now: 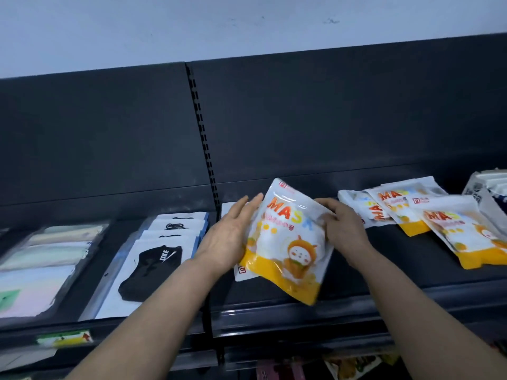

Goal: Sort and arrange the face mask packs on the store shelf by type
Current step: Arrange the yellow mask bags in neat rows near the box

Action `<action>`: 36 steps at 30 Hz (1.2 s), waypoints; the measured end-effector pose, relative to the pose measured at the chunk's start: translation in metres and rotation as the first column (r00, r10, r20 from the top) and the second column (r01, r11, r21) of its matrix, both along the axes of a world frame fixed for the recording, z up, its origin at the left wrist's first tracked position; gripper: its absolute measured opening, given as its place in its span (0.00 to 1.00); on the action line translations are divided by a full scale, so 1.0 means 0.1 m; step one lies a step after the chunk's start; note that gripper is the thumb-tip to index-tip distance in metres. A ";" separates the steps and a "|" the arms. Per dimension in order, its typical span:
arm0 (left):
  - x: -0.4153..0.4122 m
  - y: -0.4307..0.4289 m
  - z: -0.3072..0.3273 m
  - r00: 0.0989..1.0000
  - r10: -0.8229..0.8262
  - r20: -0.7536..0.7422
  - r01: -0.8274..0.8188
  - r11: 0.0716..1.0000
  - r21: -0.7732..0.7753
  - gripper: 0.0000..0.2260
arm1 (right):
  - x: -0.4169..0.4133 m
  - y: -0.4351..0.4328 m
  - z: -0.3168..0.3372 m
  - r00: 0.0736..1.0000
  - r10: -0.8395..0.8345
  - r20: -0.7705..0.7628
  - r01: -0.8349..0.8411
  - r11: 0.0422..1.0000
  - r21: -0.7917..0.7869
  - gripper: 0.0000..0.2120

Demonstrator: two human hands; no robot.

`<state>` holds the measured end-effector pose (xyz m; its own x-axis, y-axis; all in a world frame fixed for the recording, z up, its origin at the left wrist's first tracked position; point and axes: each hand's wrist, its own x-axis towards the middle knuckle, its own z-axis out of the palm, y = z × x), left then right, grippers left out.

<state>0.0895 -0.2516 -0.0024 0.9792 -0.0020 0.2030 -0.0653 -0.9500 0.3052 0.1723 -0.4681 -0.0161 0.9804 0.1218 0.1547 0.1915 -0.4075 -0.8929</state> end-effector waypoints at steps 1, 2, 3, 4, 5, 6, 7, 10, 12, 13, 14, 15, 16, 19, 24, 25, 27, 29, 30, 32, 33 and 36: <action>0.00 0.03 0.03 0.999 -0.004 0.043 0.002 0.999 0.040 0.46 | 0.02 0.02 0.05 0.999 0.043 -0.014 -0.043 0.999 -0.012 0.17; 0.00 0.06 0.04 0.997 -0.014 0.078 0.005 0.994 0.106 0.47 | 0.05 0.05 0.08 0.995 0.091 -0.037 -0.091 0.996 -0.023 0.17; -0.01 0.09 0.06 0.993 -0.035 0.112 0.013 0.982 0.189 0.47 | 0.07 0.09 0.10 0.988 0.139 -0.061 -0.142 0.989 -0.037 0.17; -0.01 0.13 0.06 0.985 -0.078 0.155 0.031 0.958 0.286 0.46 | 0.09 0.14 0.12 0.980 0.184 -0.078 -0.188 0.981 -0.056 0.17; -0.01 0.16 0.04 0.968 -0.154 0.198 0.068 0.920 0.385 0.42 | 0.11 0.18 0.12 0.972 0.218 -0.084 -0.224 0.972 -0.075 0.19; -0.02 0.19 0.02 0.943 -0.251 0.218 0.125 0.876 0.466 0.37 | 0.12 0.23 0.13 0.967 0.242 -0.083 -0.248 0.965 -0.087 0.21; -0.02 0.22 -0.03 0.914 -0.342 0.218 0.187 0.833 0.521 0.30 | 0.13 0.28 0.13 0.964 0.256 -0.077 -0.263 0.961 -0.090 0.22; 0.00 0.30 -0.20 0.826 -0.483 0.291 0.247 0.774 0.583 0.16 | 0.15 0.35 0.09 0.968 0.250 -0.021 -0.250 0.955 -0.158 0.22; 0.00 0.33 -0.26 0.802 -0.436 0.409 0.156 0.813 0.561 0.15 | 0.13 0.34 0.01 0.974 0.227 -0.011 -0.223 0.946 -0.237 0.24; 0.01 0.35 -0.28 0.799 -0.379 0.468 0.087 0.842 0.533 0.16 | 0.12 0.33 -0.03 0.974 0.225 -0.019 -0.223 0.946 -0.236 0.23; 0.00 0.35 -0.27 0.807 -0.315 0.500 0.020 0.860 0.510 0.17 | 0.10 0.33 -0.07 0.975 0.221 -0.026 -0.221 0.951 -0.217 0.22; -0.03 0.32 -0.24 0.830 -0.268 0.490 -0.027 0.857 0.514 0.19 | 0.10 0.31 -0.12 0.978 0.206 -0.013 -0.205 0.957 -0.203 0.20; -0.07 0.25 -0.21 0.881 -0.238 0.409 -0.032 0.832 0.553 0.20 | 0.09 0.28 -0.16 0.984 0.175 0.015 -0.167 0.961 -0.221 0.19; -0.20 -0.06 -0.29 0.977 -0.203 -0.058 0.189 0.715 0.673 0.20 | 0.06 0.22 -0.23 0.994 0.100 0.037 -0.082 0.941 -0.328 0.20; -0.14 -0.23 -0.32 0.978 -0.185 -0.101 0.209 0.909 0.362 0.24 | -0.02 0.24 -0.36 0.969 0.135 -0.207 -0.217 0.864 -0.454 0.30; -0.10 -0.20 -0.33 0.972 -0.152 -0.180 0.197 0.943 0.267 0.24 | -0.03 0.25 -0.38 0.964 0.149 -0.221 -0.234 0.871 -0.432 0.30; -0.04 -0.14 -0.39 0.935 -0.093 -0.342 0.146 0.980 0.132 0.30 | -0.07 0.26 -0.41 0.962 0.152 -0.225 -0.231 0.895 -0.382 0.31; -0.03 -0.08 -0.45 0.906 -0.088 -0.414 0.123 0.991 0.058 0.33 | -0.13 0.29 -0.43 0.964 0.150 -0.219 -0.226 0.897 -0.380 0.31; -0.03 -0.05 -0.46 0.903 -0.097 -0.419 0.127 0.991 0.044 0.33 | -0.14 0.31 -0.44 0.963 0.157 -0.219 -0.234 0.890 -0.392 0.32; -0.02 -0.01 -0.42 0.901 -0.098 -0.423 0.131 0.990 0.050 0.33 | -0.16 0.35 -0.45 0.958 0.167 -0.235 -0.255 0.870 -0.422 0.34; -0.01 0.00 -0.38 0.899 -0.087 -0.428 0.125 0.990 0.059 0.32 | -0.17 0.36 -0.44 0.956 0.173 -0.236 -0.263 0.863 -0.432 0.33; 0.03 -0.08 -0.29 0.905 -0.047 -0.424 0.107 0.987 0.120 0.32 | -0.20 0.30 -0.38 0.948 0.215 -0.236 -0.294 0.876 -0.383 0.27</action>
